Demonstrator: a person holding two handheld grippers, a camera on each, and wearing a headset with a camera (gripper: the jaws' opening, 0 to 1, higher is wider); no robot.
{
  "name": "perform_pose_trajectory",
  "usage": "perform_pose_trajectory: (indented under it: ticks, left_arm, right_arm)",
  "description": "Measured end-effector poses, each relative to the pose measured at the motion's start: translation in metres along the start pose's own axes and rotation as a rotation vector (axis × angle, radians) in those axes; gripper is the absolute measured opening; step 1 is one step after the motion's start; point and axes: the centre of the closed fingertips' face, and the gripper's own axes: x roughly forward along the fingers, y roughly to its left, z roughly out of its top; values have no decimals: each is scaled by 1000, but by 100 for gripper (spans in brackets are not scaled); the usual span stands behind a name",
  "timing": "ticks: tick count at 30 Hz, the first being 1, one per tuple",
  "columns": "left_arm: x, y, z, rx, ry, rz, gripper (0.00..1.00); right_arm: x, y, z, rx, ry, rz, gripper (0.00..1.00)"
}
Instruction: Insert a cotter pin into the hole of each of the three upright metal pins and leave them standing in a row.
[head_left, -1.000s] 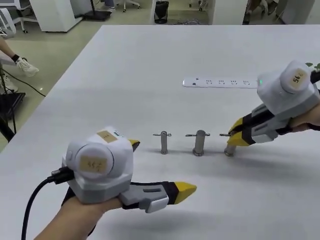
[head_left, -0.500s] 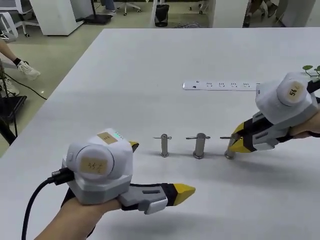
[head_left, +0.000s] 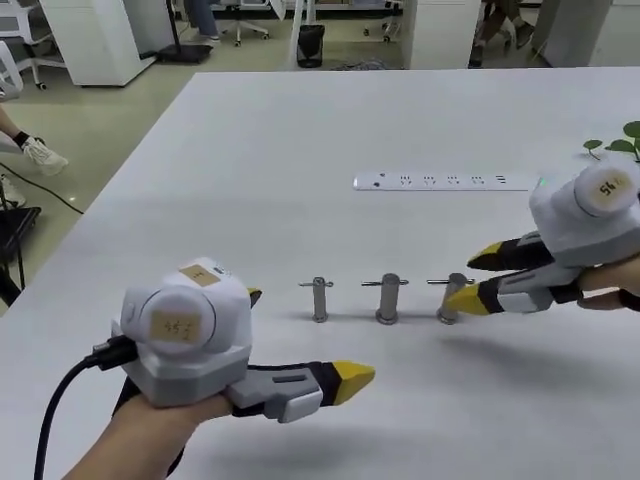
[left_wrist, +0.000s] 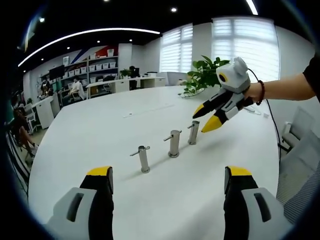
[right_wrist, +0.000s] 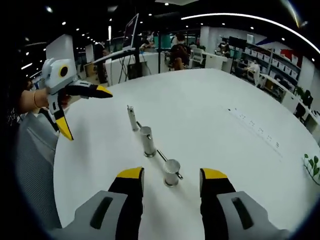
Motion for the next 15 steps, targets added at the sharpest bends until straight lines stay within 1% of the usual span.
perform_pose_trajectory:
  ticks: [2, 3, 4, 5, 6, 7, 8, 9, 10, 12, 15]
  left_arm:
    - [-2, 3, 3, -9, -11, 18, 91]
    - [-3, 4, 3, -15, -13, 24, 91]
    - [-4, 6, 5, -26, -16, 32, 91]
    - [-5, 8, 5, -34, -19, 39, 90]
    - [-6, 9, 6, -42, -19, 48, 90]
    - [-7, 12, 6, -52, -20, 60, 90]
    - [-9, 14, 6, -64, -22, 70, 90]
    - [-10, 14, 6, -70, -25, 71, 90]
    - [-11, 14, 6, -83, -29, 73, 90]
    - [-13, 14, 7, -88, -34, 75, 90]
    - [-17, 14, 7, -89, -34, 90, 90]
  right_arm:
    - [-6, 0, 8, 24, -67, -42, 43]
    - [-8, 3, 9, 40, -80, -48, 44]
    - [-12, 6, 7, 51, -76, -53, 46]
    - [-14, 7, 7, 51, -84, -74, 47]
    - [-17, 10, 7, 45, -88, -80, 49]
    - [-20, 12, 7, 68, -101, -101, 50]
    - [-22, 16, 9, 99, -127, -105, 51]
    - [-24, 19, 10, 113, -135, -107, 51]
    - [-27, 21, 11, 140, -153, -121, 51]
    - [-31, 25, 14, 169, -180, -126, 50]
    - [-38, 32, 14, 189, -192, -140, 52]
